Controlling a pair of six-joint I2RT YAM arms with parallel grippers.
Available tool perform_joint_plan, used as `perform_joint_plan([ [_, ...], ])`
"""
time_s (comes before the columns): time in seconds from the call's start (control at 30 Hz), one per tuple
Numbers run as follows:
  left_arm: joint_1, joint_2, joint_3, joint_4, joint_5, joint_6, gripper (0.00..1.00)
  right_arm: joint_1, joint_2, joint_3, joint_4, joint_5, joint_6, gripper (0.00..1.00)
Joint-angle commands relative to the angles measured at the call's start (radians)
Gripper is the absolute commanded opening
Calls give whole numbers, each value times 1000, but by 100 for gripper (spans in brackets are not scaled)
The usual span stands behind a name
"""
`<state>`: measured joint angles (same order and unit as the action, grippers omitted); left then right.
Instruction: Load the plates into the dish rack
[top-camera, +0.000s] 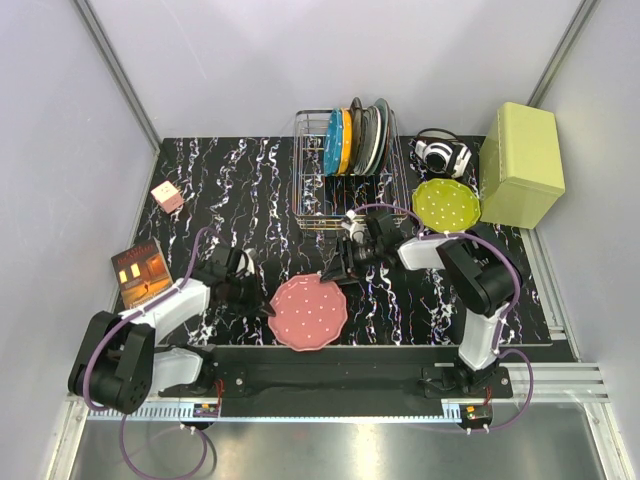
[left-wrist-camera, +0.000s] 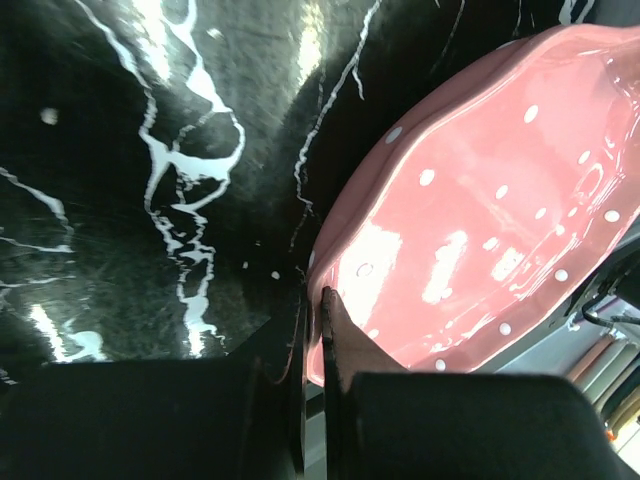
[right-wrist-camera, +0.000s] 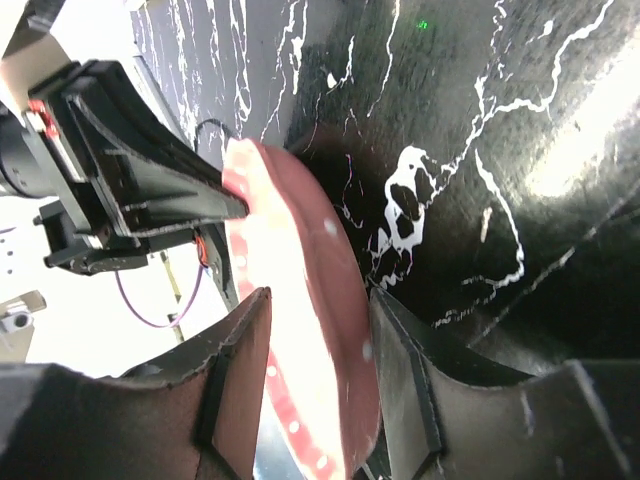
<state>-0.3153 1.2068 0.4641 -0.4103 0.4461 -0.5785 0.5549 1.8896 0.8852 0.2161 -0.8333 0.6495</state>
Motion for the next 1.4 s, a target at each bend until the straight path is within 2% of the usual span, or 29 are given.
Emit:
perform_joint_plan([
  [0.0,24,-3,44,25,-9,14,0,-9,-81,-17,-47,-41,-74,51],
  [0.2,28,11,64,73,-17,2,0,28,-8,40,-104,-50,-113,54],
  [0.37,36,17,87,116,-17,-4,0,99,39,60,-74,-53,-106,50],
  [0.57,50,5,71,126,-23,-12,0,111,77,63,-47,-55,-82,45],
  [0.8,59,5,68,130,-27,-14,0,109,77,72,-50,-43,-74,30],
  [0.83,61,4,70,123,-30,-11,0,106,68,70,-55,-29,-82,17],
  [0.87,62,2,73,99,-38,-6,0,102,57,70,-79,-21,-88,9],
  [0.9,64,-9,76,90,-55,2,2,99,31,72,-93,-15,-93,1],
  [0.93,70,-15,77,79,-66,8,9,82,16,77,-115,-12,-105,0],
  [0.97,73,-21,87,55,-82,23,27,74,-1,83,-186,2,-117,0],
  [1.03,91,-44,100,28,-139,45,39,50,-64,116,-283,11,-180,0],
  [1.07,100,-55,126,-1,-168,75,46,46,-90,135,-385,14,-215,0],
  [1.2,166,-101,237,-62,-381,186,53,42,-240,288,-638,89,-456,0],
  [1.37,260,-156,376,-56,-552,325,55,42,-261,608,-849,138,-534,0],
])
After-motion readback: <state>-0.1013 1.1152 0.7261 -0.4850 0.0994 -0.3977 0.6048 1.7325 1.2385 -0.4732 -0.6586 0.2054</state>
